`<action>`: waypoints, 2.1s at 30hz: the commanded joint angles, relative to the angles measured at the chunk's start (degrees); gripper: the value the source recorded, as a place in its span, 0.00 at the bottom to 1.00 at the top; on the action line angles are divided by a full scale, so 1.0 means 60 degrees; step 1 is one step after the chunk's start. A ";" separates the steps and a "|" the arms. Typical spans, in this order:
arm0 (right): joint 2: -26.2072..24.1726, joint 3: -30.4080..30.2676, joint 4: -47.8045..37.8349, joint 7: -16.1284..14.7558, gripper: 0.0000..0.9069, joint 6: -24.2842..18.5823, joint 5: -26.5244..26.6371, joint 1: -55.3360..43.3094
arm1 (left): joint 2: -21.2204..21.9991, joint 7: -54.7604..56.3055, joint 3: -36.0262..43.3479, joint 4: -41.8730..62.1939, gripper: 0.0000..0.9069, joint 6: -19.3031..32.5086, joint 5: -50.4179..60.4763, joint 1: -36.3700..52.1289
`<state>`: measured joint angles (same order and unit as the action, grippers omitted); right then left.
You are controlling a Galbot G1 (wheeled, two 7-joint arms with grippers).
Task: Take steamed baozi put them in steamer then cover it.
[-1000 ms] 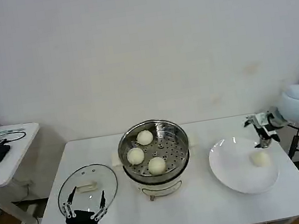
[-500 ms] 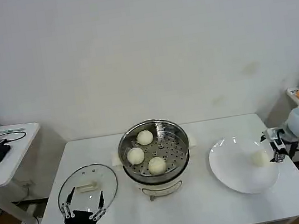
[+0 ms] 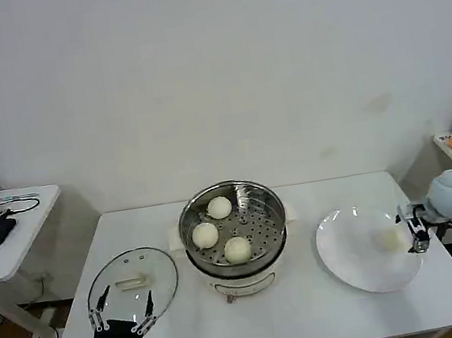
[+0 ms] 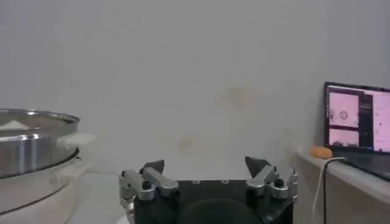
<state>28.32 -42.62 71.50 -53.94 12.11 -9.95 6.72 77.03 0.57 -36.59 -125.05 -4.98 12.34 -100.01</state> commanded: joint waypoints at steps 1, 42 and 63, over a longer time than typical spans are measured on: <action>0.0954 0.0385 -0.1259 0.0047 1.00 -0.0094 -0.0254 0.0343 | 0.0007 -0.0006 -0.0048 0.0051 1.00 0.0003 -0.0009 0.0000; 0.0667 -0.2386 0.1346 -0.0683 0.68 0.0894 0.2250 -0.5163 | 0.0131 0.0056 -0.0050 -0.0060 1.00 -0.0056 0.0173 0.0049; 0.5243 -0.5060 0.2032 0.2498 0.69 0.4229 0.7345 -0.7168 | 0.0214 0.0082 -0.0161 -0.0205 1.00 -0.0178 0.0306 0.0285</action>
<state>45.60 -65.69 82.14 -49.65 26.33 16.91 -31.03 78.22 1.08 -37.37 -126.19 -5.88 14.08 -98.66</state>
